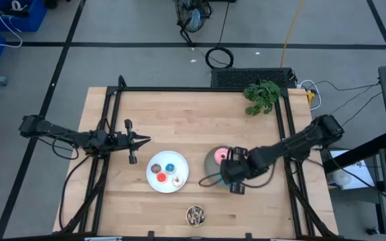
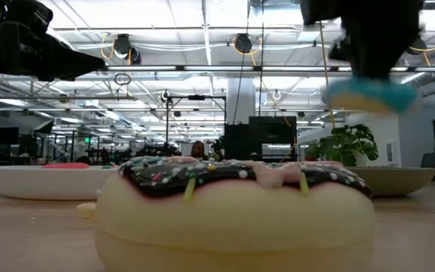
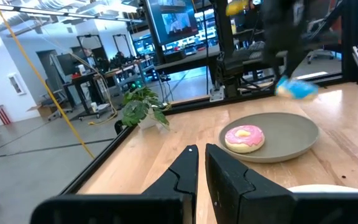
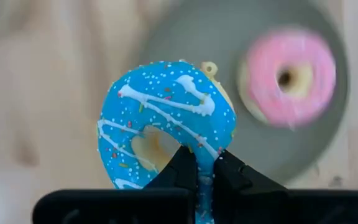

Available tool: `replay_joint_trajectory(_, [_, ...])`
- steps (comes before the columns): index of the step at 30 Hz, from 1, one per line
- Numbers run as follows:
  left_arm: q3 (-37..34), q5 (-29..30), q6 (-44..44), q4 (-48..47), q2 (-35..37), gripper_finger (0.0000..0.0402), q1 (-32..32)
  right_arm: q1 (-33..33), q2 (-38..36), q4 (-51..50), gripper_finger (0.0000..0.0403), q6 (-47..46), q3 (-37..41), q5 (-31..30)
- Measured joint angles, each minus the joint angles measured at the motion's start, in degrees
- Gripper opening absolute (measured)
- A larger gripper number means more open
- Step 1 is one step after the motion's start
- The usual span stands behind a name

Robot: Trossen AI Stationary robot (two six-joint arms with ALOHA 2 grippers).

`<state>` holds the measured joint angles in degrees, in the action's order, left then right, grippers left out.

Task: Pick & Place donuts
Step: Put the large blue donut on the gray plate

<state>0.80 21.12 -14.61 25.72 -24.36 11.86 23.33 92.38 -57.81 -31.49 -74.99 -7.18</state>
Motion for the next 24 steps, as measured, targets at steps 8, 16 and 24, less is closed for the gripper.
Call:
replay_joint_trajectory(8, [0.0,0.0,-0.1,-0.2,0.0,0.0037,0.0,-5.6,-0.7,4.9,0.0009,2.2,12.1,7.1])
replay_joint_trajectory(16, [0.0,0.0,-0.1,-0.2,0.0,0.0037,0.0,-9.2,-0.6,10.5,0.0009,3.2,16.4,8.8])
replay_joint_trajectory(24, [0.0,0.0,-0.2,-0.2,0.0,0.0037,0.0,-11.1,-0.6,11.5,0.0009,3.7,16.4,9.2])
